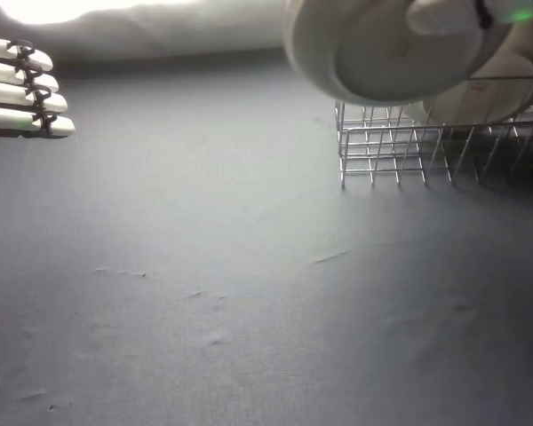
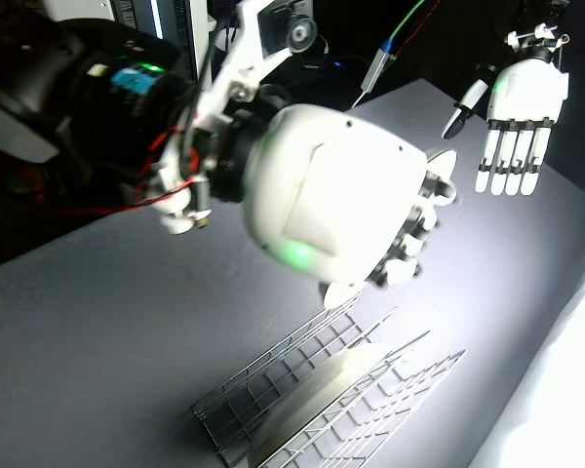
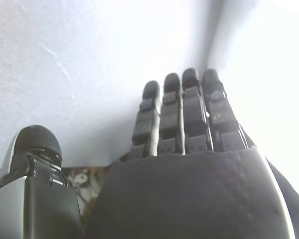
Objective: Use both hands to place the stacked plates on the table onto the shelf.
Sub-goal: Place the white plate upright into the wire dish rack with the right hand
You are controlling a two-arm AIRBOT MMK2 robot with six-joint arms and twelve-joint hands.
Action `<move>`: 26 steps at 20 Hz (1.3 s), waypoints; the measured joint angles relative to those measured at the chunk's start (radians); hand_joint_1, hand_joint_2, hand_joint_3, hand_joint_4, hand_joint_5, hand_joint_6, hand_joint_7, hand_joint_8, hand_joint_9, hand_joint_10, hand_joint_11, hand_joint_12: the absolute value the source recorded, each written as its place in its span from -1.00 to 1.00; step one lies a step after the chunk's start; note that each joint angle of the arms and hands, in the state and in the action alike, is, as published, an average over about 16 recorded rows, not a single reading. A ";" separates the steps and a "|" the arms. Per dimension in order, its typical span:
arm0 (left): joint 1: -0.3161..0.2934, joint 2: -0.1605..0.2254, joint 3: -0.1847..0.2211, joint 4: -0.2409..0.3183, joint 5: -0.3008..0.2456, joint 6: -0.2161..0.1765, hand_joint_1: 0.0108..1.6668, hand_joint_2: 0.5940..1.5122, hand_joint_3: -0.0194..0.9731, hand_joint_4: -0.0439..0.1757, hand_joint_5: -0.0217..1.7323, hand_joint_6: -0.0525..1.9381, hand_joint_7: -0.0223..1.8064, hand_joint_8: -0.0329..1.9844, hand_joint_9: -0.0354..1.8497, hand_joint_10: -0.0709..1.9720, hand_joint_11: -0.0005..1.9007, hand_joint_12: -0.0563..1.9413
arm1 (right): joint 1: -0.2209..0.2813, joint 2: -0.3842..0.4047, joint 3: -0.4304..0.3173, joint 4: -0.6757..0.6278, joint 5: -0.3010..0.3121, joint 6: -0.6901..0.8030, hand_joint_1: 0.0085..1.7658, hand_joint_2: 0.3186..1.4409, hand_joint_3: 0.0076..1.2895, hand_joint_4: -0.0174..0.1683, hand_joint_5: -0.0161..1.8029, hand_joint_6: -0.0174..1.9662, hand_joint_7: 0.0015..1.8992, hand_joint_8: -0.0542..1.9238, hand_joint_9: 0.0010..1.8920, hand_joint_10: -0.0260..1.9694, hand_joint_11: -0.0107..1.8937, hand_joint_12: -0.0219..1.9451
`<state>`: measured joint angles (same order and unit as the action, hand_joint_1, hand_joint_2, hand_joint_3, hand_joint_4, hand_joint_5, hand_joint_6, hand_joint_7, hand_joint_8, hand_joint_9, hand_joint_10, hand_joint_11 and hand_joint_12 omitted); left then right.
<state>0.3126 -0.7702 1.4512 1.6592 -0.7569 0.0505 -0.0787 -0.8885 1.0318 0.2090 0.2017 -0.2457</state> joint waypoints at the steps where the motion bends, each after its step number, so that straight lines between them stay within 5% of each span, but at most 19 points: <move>1: -0.006 0.000 0.000 0.007 -0.001 -0.006 -0.99 0.09 -0.97 -0.58 -0.82 -0.94 -0.81 -0.95 -0.81 -0.92 -0.98 -0.73 | -0.001 0.008 0.002 -0.003 -0.001 0.000 0.58 0.21 -0.99 -0.90 0.00 0.07 0.06 -0.05 0.01 0.15 -0.18 0.35; 12: -0.050 0.002 -0.009 0.071 -0.013 -0.048 -0.99 0.09 -0.97 -0.58 -0.81 -0.94 -0.79 -0.96 -0.79 -0.92 -0.97 -0.74 | -0.062 0.054 0.034 -0.051 0.014 -0.004 0.59 0.21 -0.99 -0.89 -0.01 0.10 0.05 -0.05 0.01 0.15 -0.18 0.36; 26: -0.081 0.006 -0.030 0.101 -0.018 -0.059 -0.99 0.09 -0.97 -0.58 -0.81 -0.94 -0.80 -0.95 -0.79 -0.92 -0.96 -0.72 | -0.185 0.059 0.054 -0.163 0.125 -0.006 0.59 0.23 -0.99 -0.87 -0.02 0.13 0.05 -0.06 -0.01 0.17 -0.19 0.38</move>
<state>0.2312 -0.7645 1.4209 1.7603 -0.7750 -0.0087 -0.2636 -0.8293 1.0857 0.0457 0.3272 -0.2514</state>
